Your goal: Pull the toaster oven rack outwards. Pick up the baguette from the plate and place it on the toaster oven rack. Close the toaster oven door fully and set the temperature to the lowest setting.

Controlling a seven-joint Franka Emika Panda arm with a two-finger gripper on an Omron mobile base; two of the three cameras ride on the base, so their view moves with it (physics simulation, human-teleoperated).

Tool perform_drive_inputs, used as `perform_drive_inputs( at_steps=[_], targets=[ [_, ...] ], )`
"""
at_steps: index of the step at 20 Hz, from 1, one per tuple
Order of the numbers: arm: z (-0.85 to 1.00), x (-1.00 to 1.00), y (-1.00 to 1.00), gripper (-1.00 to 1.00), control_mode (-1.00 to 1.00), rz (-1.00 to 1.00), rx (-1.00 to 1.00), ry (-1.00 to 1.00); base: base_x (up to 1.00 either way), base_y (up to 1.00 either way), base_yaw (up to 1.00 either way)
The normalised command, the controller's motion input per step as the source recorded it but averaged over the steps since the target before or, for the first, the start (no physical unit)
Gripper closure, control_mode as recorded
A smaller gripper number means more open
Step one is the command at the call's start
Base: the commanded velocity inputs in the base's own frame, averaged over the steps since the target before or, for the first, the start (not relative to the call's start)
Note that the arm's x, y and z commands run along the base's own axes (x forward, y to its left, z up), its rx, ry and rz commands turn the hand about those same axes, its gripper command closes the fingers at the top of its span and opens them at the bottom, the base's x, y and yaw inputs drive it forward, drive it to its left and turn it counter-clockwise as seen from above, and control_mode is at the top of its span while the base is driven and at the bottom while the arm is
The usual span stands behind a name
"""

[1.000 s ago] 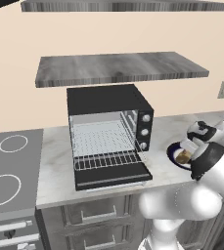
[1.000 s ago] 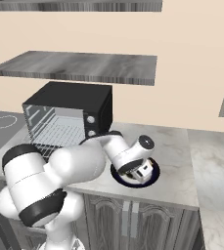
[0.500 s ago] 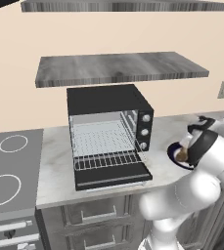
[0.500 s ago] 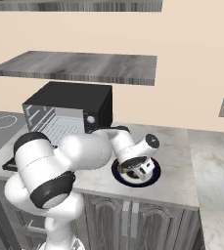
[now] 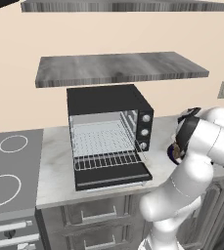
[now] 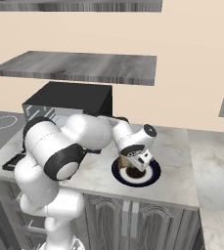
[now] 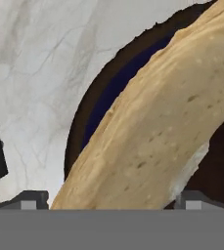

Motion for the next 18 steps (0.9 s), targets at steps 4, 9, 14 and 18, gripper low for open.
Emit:
perform_drive_inputs(
  at_steps=[4,9,14,18],
  targets=[
    [-0.33,0.37,0.0,-1.0,-1.0,0.07,0.0,0.09,0.0,0.0,0.0],
    [-0.32,0.26,0.0,1.0,-1.0,0.08,0.0,0.07,0.0,0.0,0.0],
    [-0.37,0.16,0.0,1.0,-1.0,0.08,0.0,0.08,0.0,0.0,0.0],
    [-0.15,-0.02,-0.04,1.0,-1.0,0.06,0.03,0.01,0.0,0.0,0.0]
  ],
)
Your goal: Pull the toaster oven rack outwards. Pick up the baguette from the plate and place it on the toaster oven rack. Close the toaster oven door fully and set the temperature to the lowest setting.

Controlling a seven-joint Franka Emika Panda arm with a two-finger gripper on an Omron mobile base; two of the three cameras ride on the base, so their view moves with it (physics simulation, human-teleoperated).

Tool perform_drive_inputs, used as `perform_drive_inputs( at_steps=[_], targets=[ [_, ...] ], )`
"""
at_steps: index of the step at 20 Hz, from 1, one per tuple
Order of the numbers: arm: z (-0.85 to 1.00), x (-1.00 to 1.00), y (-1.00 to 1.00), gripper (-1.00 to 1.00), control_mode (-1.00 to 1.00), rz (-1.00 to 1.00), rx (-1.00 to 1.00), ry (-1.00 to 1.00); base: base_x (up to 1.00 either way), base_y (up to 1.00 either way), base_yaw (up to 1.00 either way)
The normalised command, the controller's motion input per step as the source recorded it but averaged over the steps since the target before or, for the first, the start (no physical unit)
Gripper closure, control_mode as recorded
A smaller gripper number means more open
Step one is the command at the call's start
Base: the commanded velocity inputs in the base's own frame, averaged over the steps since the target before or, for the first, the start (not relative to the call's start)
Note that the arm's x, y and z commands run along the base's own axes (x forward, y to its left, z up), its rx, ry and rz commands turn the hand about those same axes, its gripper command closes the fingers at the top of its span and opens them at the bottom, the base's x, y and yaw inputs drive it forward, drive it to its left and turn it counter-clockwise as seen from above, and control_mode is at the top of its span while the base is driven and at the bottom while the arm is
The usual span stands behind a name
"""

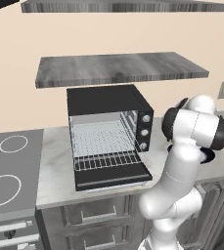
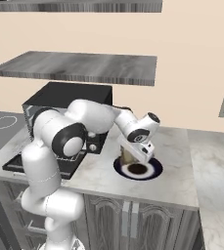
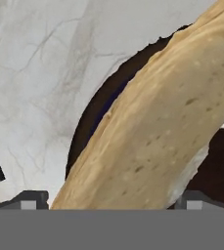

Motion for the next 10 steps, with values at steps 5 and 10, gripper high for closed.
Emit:
perform_drive_inputs(
  at_steps=[5,10],
  targets=[
    [0.26,-0.56,-0.02,1.0,-1.0,0.05,0.14,-0.26,0.0,0.0,0.0],
    [0.7,-0.77,0.0,1.0,-1.0,0.04,0.14,-0.28,0.0,0.0,0.0]
  ],
)
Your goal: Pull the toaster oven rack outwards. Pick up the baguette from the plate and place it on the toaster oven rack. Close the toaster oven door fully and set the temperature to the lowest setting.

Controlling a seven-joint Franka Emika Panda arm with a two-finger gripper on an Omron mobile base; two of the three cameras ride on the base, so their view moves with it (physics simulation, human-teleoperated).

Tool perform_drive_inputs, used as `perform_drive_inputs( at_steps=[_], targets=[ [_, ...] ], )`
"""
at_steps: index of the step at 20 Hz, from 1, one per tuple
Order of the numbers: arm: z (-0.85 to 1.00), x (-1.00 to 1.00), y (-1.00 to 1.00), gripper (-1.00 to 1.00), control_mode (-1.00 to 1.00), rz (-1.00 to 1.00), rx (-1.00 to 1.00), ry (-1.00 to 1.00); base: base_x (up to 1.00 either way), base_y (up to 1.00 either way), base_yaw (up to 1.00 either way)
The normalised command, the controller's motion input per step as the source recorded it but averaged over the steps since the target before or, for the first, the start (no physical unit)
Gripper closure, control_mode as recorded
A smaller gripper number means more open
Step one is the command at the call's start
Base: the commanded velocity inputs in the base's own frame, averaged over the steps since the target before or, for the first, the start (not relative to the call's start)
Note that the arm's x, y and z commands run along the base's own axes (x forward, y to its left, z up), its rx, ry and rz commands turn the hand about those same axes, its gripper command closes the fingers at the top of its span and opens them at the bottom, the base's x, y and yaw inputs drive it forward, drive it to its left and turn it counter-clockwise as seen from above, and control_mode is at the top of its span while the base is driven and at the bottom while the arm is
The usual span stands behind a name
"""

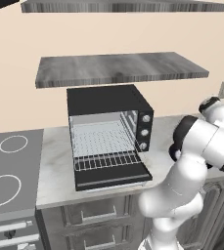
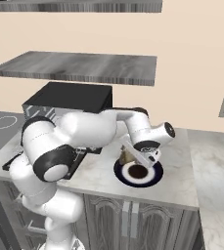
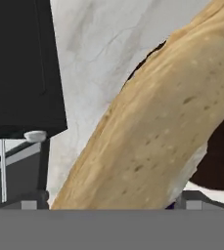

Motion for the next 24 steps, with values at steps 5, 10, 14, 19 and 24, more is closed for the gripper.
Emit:
perform_drive_inputs(
  at_steps=[5,10,14,19,24],
  targets=[
    [1.0,-0.76,0.22,1.0,-1.0,0.13,0.02,-0.19,0.0,0.0,0.0],
    [0.81,-0.79,0.62,1.0,-1.0,0.29,-0.2,-0.05,0.0,0.0,0.0],
    [0.34,-0.52,0.87,1.0,-1.0,0.47,-0.44,0.0,0.0,0.0,0.0],
    [0.37,-0.33,0.39,1.0,-1.0,0.5,-0.32,0.0,0.0,0.0,0.0],
    [0.3,-0.28,0.36,1.0,-1.0,0.58,-0.25,0.0,0.0,0.0,0.0]
  ],
)
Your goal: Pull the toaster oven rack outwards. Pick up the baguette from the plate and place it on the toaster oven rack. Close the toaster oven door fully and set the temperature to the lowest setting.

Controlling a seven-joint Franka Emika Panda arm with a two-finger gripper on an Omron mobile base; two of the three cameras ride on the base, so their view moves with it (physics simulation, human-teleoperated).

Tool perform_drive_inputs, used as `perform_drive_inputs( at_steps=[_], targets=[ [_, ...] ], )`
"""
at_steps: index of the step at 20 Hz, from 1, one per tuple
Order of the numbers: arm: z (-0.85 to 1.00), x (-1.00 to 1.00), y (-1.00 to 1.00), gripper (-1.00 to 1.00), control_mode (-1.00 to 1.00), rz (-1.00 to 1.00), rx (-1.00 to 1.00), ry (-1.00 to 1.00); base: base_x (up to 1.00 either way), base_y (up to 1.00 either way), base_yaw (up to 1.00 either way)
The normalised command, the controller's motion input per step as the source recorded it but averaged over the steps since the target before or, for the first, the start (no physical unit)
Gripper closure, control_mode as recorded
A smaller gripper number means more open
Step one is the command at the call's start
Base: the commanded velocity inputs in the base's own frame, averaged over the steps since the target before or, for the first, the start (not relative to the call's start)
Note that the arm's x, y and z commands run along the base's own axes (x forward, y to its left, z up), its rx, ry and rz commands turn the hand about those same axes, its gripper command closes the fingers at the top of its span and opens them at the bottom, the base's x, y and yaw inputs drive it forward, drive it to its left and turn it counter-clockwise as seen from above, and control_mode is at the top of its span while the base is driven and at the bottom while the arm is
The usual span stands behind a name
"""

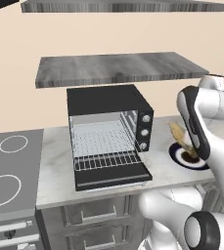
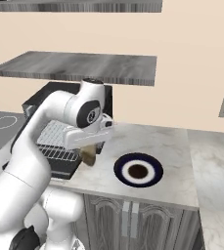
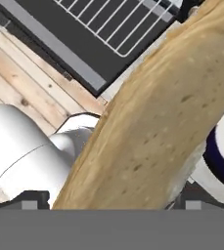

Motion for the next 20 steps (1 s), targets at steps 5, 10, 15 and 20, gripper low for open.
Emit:
perform_drive_inputs(
  at_steps=[5,10,15,20],
  targets=[
    [0.05,-0.04,0.54,1.0,-1.0,0.55,-0.18,0.02,0.0,0.0,0.0],
    [0.0,0.0,0.88,1.0,-1.0,0.35,-0.08,-0.1,0.0,0.0,0.0],
    [0.0,0.0,0.74,1.0,-1.0,0.38,-0.04,-0.03,0.0,0.0,0.0],
    [0.0,0.15,0.42,1.0,-1.0,0.4,-0.02,0.0,0.0,0.0,0.0]
  ],
)
